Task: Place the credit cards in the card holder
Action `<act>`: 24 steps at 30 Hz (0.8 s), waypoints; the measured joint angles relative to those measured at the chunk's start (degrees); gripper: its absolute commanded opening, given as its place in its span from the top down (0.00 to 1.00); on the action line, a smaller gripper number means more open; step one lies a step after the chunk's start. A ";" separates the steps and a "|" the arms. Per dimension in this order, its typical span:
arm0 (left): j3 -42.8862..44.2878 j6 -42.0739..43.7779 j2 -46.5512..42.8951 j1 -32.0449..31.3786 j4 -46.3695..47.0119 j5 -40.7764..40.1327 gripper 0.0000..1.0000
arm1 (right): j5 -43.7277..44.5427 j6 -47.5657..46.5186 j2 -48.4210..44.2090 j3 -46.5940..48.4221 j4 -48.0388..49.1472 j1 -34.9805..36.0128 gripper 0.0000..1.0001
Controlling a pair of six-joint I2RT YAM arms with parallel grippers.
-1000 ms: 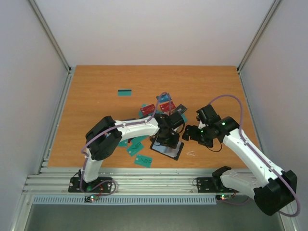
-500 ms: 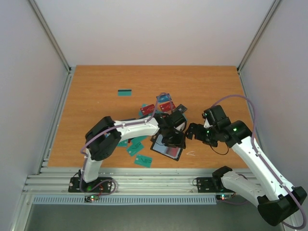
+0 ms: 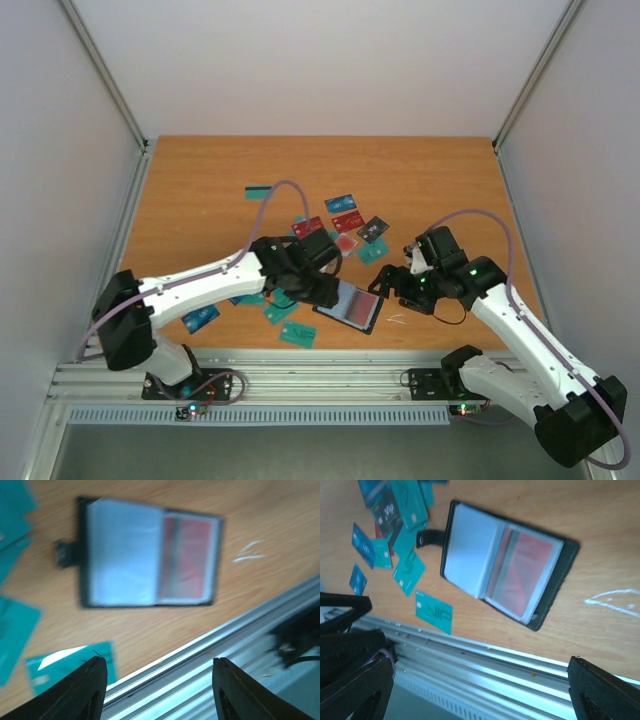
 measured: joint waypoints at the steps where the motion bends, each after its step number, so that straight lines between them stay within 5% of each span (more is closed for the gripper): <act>1: -1.66 0.24 -1.31 0.31 -1.14 -0.83 0.41 | -1.84 0.39 0.20 -1.44 1.46 0.02 0.04; 12: -14.78 3.19 -4.57 9.40 -9.05 -4.35 0.46 | -8.37 13.05 0.94 -13.40 16.87 9.07 0.04; 24: -15.34 4.61 5.42 10.21 -5.64 -5.35 0.51 | 2.03 28.30 5.42 -14.93 25.75 25.11 0.03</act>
